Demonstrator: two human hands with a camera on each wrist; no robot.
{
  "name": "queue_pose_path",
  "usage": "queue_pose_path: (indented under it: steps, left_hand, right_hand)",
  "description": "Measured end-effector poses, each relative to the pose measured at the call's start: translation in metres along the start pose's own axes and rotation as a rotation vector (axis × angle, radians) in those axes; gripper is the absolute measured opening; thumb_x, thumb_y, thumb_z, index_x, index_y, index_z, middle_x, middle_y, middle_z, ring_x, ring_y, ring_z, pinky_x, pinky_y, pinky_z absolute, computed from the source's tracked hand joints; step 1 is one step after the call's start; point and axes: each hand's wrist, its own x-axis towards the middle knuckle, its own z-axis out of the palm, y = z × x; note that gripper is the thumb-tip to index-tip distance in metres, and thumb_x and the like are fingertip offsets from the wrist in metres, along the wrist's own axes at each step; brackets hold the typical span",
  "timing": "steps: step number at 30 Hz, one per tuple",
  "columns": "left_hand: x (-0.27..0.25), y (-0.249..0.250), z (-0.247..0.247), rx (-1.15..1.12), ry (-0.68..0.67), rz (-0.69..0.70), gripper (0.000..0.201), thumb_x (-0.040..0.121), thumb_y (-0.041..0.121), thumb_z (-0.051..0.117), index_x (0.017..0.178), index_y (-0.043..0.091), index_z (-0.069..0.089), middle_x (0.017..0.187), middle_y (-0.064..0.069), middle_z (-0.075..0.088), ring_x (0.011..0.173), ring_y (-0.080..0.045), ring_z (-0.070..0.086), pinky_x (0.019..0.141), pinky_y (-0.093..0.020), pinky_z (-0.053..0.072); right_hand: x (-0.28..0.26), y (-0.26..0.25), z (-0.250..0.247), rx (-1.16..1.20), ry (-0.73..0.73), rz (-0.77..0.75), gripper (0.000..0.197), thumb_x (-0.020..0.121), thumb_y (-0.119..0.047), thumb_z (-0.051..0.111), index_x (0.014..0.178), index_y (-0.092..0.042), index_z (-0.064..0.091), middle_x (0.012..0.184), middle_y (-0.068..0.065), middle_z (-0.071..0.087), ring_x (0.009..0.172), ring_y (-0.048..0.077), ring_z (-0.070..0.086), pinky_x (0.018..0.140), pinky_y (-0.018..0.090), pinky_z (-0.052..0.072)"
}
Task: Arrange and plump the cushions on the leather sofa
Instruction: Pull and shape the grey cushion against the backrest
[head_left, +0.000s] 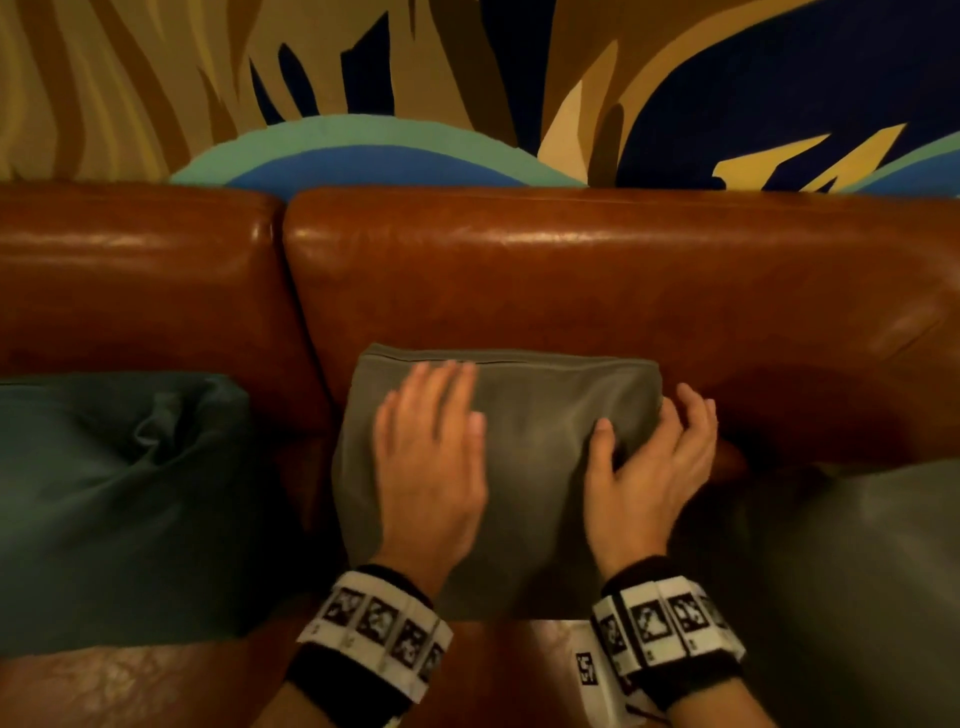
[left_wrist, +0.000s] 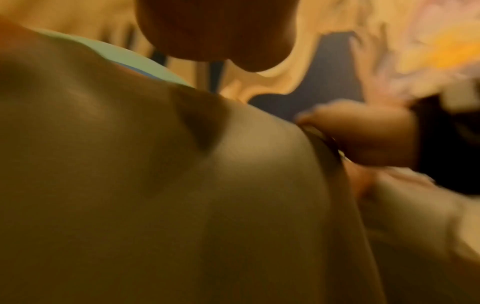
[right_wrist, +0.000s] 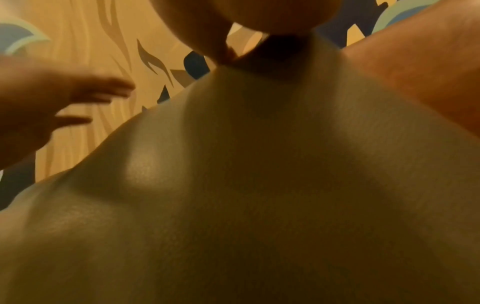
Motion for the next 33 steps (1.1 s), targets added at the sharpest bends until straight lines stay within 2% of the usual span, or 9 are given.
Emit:
queue_pose_path:
  steps: [3, 6, 10, 14, 16, 19, 28, 31, 33]
  left_hand:
    - [-0.011, 0.017, 0.021, 0.044, -0.185, 0.115, 0.048, 0.107, 0.033, 0.017, 0.145, 0.011, 0.035, 0.150, -0.006, 0.044, 0.144, -0.021, 0.027, 0.117, -0.049, 0.016]
    - [-0.018, 0.007, 0.026, 0.071, -0.220, 0.012, 0.049, 0.106, 0.036, 0.015, 0.146, 0.014, 0.034, 0.151, -0.005, 0.044, 0.145, -0.021, 0.023, 0.118, -0.050, 0.007]
    - [-0.011, -0.018, 0.017, 0.093, -0.080, -0.197, 0.049, 0.102, 0.040, 0.033, 0.141, 0.012, 0.044, 0.147, -0.014, 0.045, 0.139, -0.030, 0.030, 0.116, -0.049, 0.012]
    - [0.022, -0.030, 0.001, -0.010, -0.041, -0.671, 0.059, 0.094, 0.050, 0.052, 0.135, 0.008, 0.046, 0.133, -0.021, 0.048, 0.119, -0.040, 0.045, 0.097, -0.049, 0.036]
    - [0.039, -0.036, -0.004, -0.233, -0.050, -0.842, 0.053, 0.094, 0.049, 0.055, 0.130, 0.011, 0.049, 0.121, -0.013, 0.059, 0.109, -0.030, 0.056, 0.091, -0.035, 0.042]
    - [0.047, -0.045, -0.014, -0.348, 0.053, -0.820, 0.027, 0.095, 0.039, 0.057, 0.110, 0.016, 0.056, 0.081, 0.008, 0.061, 0.072, -0.001, 0.054, 0.063, -0.002, 0.034]
    - [0.035, -0.046, 0.002, -0.435, 0.139, -0.873, 0.021, 0.103, 0.035, 0.041, 0.110, 0.017, 0.051, 0.080, 0.005, 0.053, 0.065, -0.003, 0.046, 0.057, -0.016, 0.035]
    - [0.033, -0.051, -0.011, -0.328, 0.230, -0.796, 0.031, 0.105, 0.028, 0.036, 0.122, 0.009, 0.053, 0.112, -0.010, 0.057, 0.099, -0.022, 0.054, 0.081, -0.022, 0.034]
    - [0.026, -0.041, -0.015, -0.121, 0.212, -0.479, 0.034, 0.103, 0.021, 0.037, 0.129, 0.004, 0.051, 0.126, -0.019, 0.055, 0.118, -0.032, 0.047, 0.097, -0.036, 0.035]
  right_hand:
    - [-0.005, -0.004, 0.003, 0.068, 0.035, 0.013, 0.066, 0.094, -0.028, 0.053, 0.151, -0.004, 0.029, 0.159, 0.012, 0.027, 0.149, 0.025, 0.017, 0.121, 0.042, 0.008]
    - [0.010, 0.004, -0.003, 0.212, -0.005, 0.245, 0.059, 0.097, -0.042, 0.050, 0.150, -0.021, 0.033, 0.151, 0.005, 0.040, 0.139, 0.023, 0.037, 0.119, 0.048, 0.022]
    - [0.040, 0.022, -0.006, 0.328, -0.122, 0.363, 0.025, 0.094, -0.049, 0.057, 0.105, -0.027, 0.063, 0.093, -0.007, 0.064, 0.099, 0.017, 0.060, 0.096, 0.043, 0.046]
    - [0.058, 0.023, -0.013, 0.394, -0.183, 0.288, 0.035, 0.099, -0.041, 0.053, 0.073, -0.019, 0.061, 0.067, -0.005, 0.055, 0.066, 0.007, 0.051, 0.067, 0.030, 0.041]
    - [0.063, 0.020, -0.014, 0.377, -0.186, 0.218, 0.040, 0.102, -0.036, 0.049, 0.065, -0.019, 0.051, 0.060, -0.006, 0.044, 0.058, 0.005, 0.042, 0.061, 0.030, 0.036]
    - [0.065, 0.018, -0.016, 0.409, -0.145, 0.133, 0.042, 0.104, -0.030, 0.046, 0.063, -0.021, 0.046, 0.057, -0.008, 0.039, 0.052, 0.003, 0.036, 0.053, 0.022, 0.032]
    - [0.063, 0.030, 0.008, 0.300, -0.167, 0.171, 0.032, 0.105, -0.028, 0.043, 0.090, -0.007, 0.063, 0.074, -0.003, 0.058, 0.071, 0.012, 0.055, 0.073, 0.033, 0.044]
    - [0.059, 0.020, -0.002, 0.151, 0.017, 0.114, 0.025, 0.100, -0.024, 0.052, 0.120, -0.010, 0.058, 0.108, 0.004, 0.059, 0.104, 0.023, 0.054, 0.090, 0.038, 0.042]
    - [0.048, -0.005, -0.003, -0.020, 0.098, -0.171, 0.031, 0.099, -0.023, 0.051, 0.125, -0.009, 0.058, 0.123, 0.011, 0.059, 0.117, 0.029, 0.051, 0.098, 0.044, 0.040]
